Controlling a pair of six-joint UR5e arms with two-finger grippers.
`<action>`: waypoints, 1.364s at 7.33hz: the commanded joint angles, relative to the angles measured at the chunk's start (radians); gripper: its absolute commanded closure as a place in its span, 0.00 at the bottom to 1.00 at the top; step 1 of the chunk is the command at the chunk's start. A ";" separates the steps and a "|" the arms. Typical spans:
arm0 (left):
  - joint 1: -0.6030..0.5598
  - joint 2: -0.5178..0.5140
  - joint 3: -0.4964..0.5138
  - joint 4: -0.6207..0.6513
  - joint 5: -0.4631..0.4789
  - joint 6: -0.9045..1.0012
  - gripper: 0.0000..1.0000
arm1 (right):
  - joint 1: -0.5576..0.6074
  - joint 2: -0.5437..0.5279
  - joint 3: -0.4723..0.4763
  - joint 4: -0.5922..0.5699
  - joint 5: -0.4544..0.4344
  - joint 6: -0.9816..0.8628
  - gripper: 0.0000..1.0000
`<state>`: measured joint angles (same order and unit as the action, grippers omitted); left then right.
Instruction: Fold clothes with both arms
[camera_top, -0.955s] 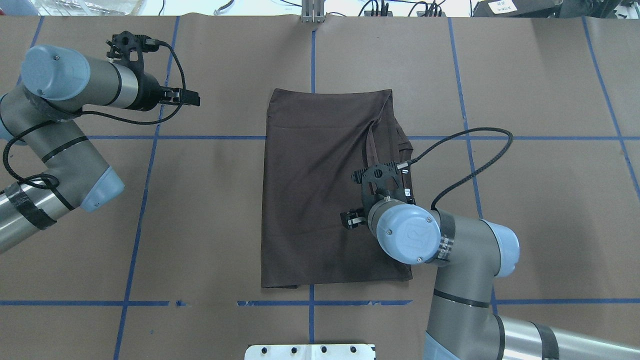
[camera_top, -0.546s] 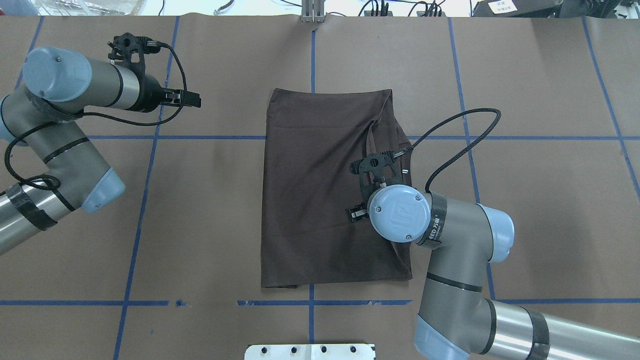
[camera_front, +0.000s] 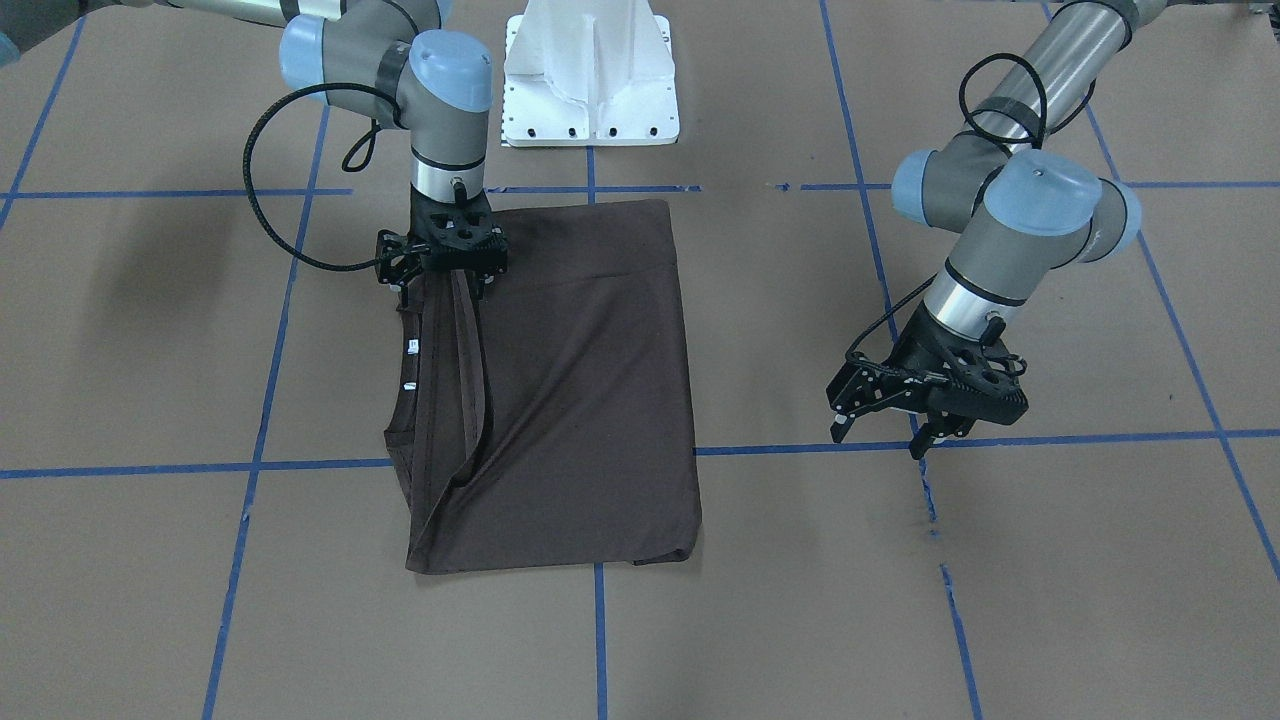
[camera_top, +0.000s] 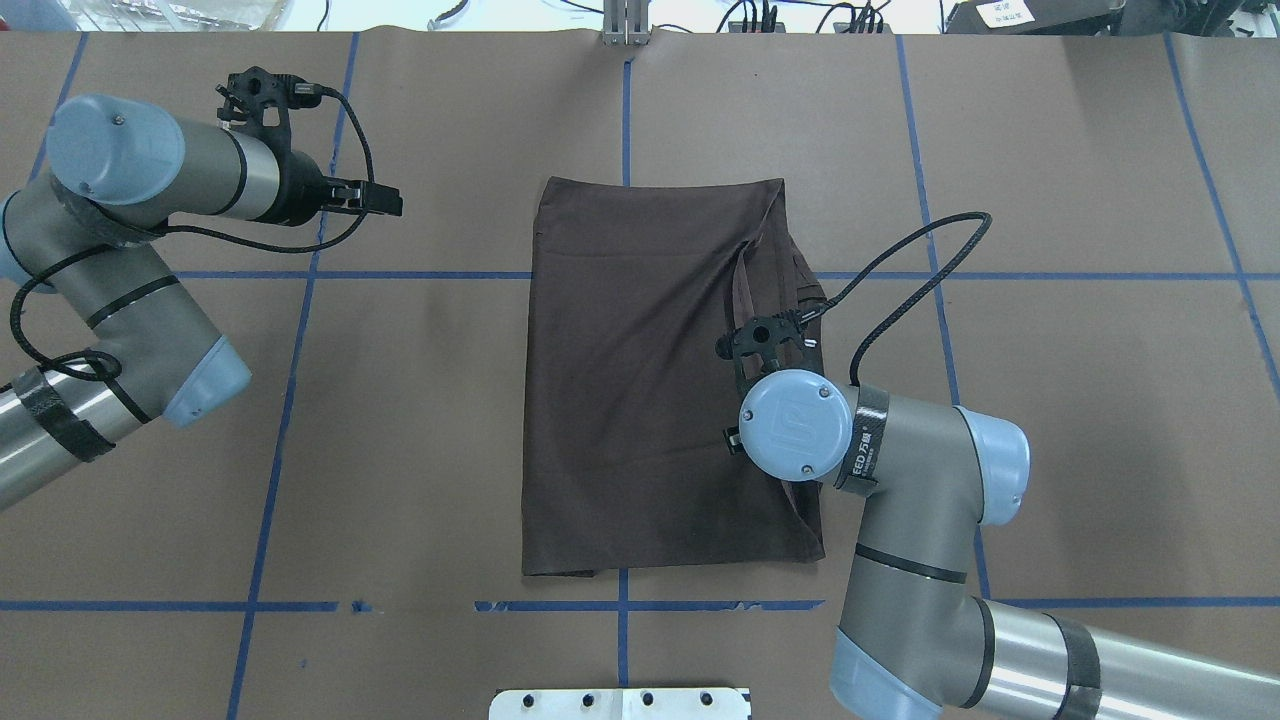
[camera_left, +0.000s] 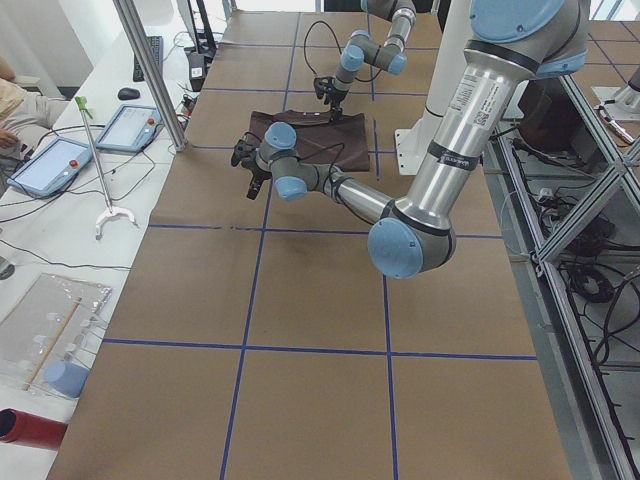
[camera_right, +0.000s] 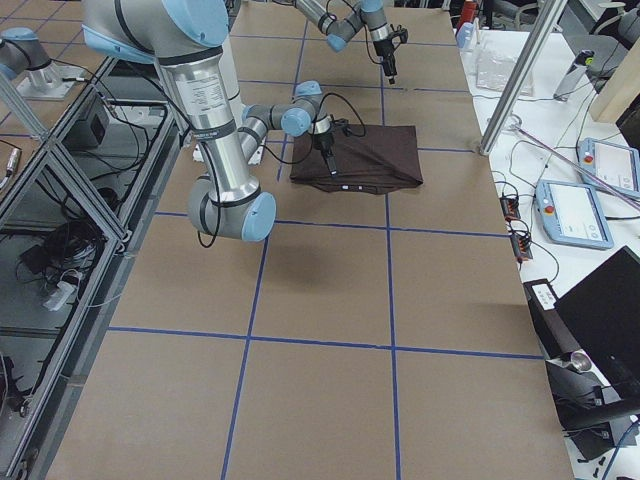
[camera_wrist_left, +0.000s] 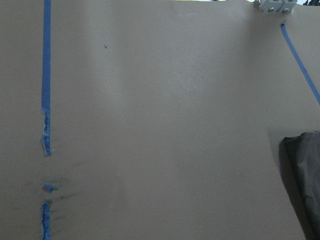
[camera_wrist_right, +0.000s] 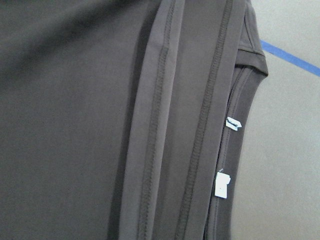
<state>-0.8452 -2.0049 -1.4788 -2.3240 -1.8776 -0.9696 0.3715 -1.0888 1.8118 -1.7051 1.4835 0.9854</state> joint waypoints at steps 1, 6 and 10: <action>0.000 0.000 0.000 0.000 0.000 0.000 0.00 | -0.002 -0.005 -0.003 -0.010 0.000 -0.004 0.00; 0.006 0.000 0.000 0.000 0.000 -0.001 0.00 | 0.026 -0.060 0.035 -0.018 0.000 -0.062 0.00; 0.006 0.000 0.002 0.000 0.000 0.000 0.00 | -0.008 -0.014 0.037 0.001 0.005 -0.019 0.00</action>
<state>-0.8392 -2.0049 -1.4778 -2.3240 -1.8776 -0.9696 0.3797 -1.1109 1.8510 -1.7091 1.4885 0.9470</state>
